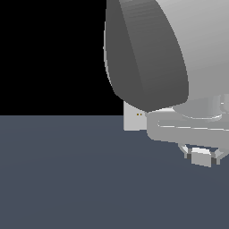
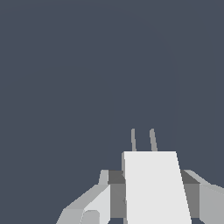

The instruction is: Plug the charger into the wall socket.

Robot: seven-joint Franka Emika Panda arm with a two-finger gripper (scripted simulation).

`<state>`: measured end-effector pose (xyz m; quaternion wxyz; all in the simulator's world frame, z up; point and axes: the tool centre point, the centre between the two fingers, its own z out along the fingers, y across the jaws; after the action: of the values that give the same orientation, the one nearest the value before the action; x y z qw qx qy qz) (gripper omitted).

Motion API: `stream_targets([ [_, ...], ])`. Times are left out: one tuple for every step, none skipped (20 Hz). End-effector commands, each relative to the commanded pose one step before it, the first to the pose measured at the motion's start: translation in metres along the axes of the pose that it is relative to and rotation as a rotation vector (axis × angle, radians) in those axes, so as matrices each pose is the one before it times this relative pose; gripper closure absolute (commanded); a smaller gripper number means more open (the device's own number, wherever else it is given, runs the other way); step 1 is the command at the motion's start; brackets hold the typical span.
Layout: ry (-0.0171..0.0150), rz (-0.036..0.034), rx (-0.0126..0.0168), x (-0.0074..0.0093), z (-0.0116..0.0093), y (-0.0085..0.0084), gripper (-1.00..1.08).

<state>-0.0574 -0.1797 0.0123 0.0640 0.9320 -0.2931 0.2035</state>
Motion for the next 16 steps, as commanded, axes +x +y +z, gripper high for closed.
stream_targets([
  [0.00038, -0.0027, 0.00237, -0.00031, 0.00055, -0.00221, 1.08],
  [0.0, 0.0, 0.0, 0.0, 0.0, 0.0, 1.08],
  [0.0, 0.0, 0.0, 0.0, 0.0, 0.0, 1.08],
  [0.0, 0.0, 0.0, 0.0, 0.0, 0.0, 1.08],
  [0.0, 0.0, 0.0, 0.0, 0.0, 0.0, 1.08],
  [0.0, 0.0, 0.0, 0.0, 0.0, 0.0, 1.08],
  [0.0, 0.0, 0.0, 0.0, 0.0, 0.0, 1.08],
  [0.00107, 0.00393, -0.00295, 0.0011, -0.00021, 0.00282, 1.08],
  [0.00004, -0.00089, 0.00039, 0.00011, -0.0001, -0.00012, 1.08],
  [0.00011, -0.00282, 0.00124, 0.0003, -0.00031, -0.00046, 1.08],
  [0.00018, -0.00464, 0.00204, 0.0005, -0.00051, -0.00073, 1.08],
  [0.00025, -0.00647, 0.00285, 0.0007, -0.00072, -0.00101, 1.08],
  [0.00031, -0.00831, 0.00366, 0.0009, -0.00092, -0.0013, 1.08],
  [0.00038, -0.01018, 0.00449, 0.00109, -0.00113, -0.00161, 1.08],
  [0.00044, -0.012, 0.00529, 0.00129, -0.00133, -0.00189, 1.08],
  [0.0005, -0.01385, 0.00611, 0.00149, -0.00154, -0.00218, 1.08],
])
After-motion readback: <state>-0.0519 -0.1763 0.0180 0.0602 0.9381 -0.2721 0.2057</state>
